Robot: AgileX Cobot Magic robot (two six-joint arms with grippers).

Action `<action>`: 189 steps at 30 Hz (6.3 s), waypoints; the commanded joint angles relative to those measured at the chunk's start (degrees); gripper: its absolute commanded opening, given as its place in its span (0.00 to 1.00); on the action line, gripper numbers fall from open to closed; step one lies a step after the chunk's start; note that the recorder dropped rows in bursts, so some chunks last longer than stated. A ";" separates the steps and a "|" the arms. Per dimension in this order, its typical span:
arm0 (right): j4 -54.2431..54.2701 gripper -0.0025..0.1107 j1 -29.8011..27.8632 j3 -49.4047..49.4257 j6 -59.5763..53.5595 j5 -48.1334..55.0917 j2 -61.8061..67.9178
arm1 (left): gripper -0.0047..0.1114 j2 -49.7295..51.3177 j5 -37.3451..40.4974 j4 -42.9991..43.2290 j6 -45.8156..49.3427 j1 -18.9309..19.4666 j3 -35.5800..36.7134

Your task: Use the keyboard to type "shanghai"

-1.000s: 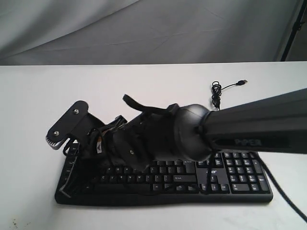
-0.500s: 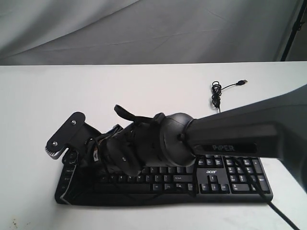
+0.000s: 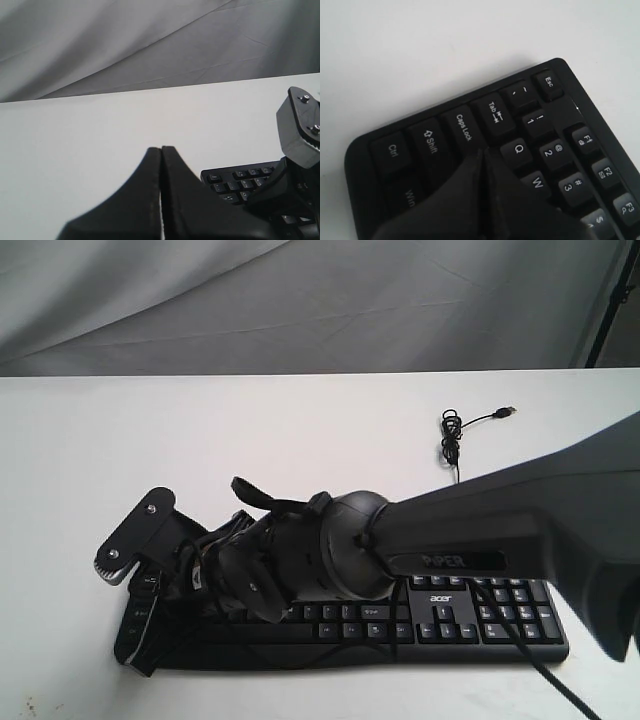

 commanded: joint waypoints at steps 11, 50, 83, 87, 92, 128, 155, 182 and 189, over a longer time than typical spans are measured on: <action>7.11 0.02 -5.78 14.55 1.15 -5.21 -12.90 | 0.04 -0.20 -0.16 0.04 -0.16 -0.20 0.25; 9.50 0.02 -9.85 26.01 -1.51 -15.39 -12.52 | 0.04 -0.20 -0.16 0.04 -0.16 -0.20 0.25; 6.86 0.02 -8.89 29.95 -1.87 -14.56 -24.53 | 0.04 -0.20 -0.16 0.04 -0.16 -0.20 0.25; 6.86 0.02 -7.35 37.38 -1.74 -20.63 -30.62 | 0.04 -0.20 -0.16 0.04 -0.16 -0.20 0.25; 8.18 0.02 -4.78 46.91 -0.21 -25.96 -38.22 | 0.04 -0.20 -0.16 0.04 -0.16 -0.20 0.25; 4.45 0.02 -4.47 63.31 0.04 -22.78 -73.27 | 0.04 -0.20 -0.16 0.04 -0.16 -0.20 0.25; -1.02 0.02 -32.61 75.00 4.34 -3.37 -116.99 | 0.04 -0.20 -0.16 0.04 -0.16 -0.20 0.25; -3.39 0.02 -32.52 75.00 4.34 2.87 -123.90 | 0.04 -0.20 -0.16 0.04 -0.16 -0.20 0.25; -3.39 0.02 -32.52 75.00 4.34 2.71 -123.90 | 0.04 -0.20 -0.16 0.04 -0.16 -0.20 0.25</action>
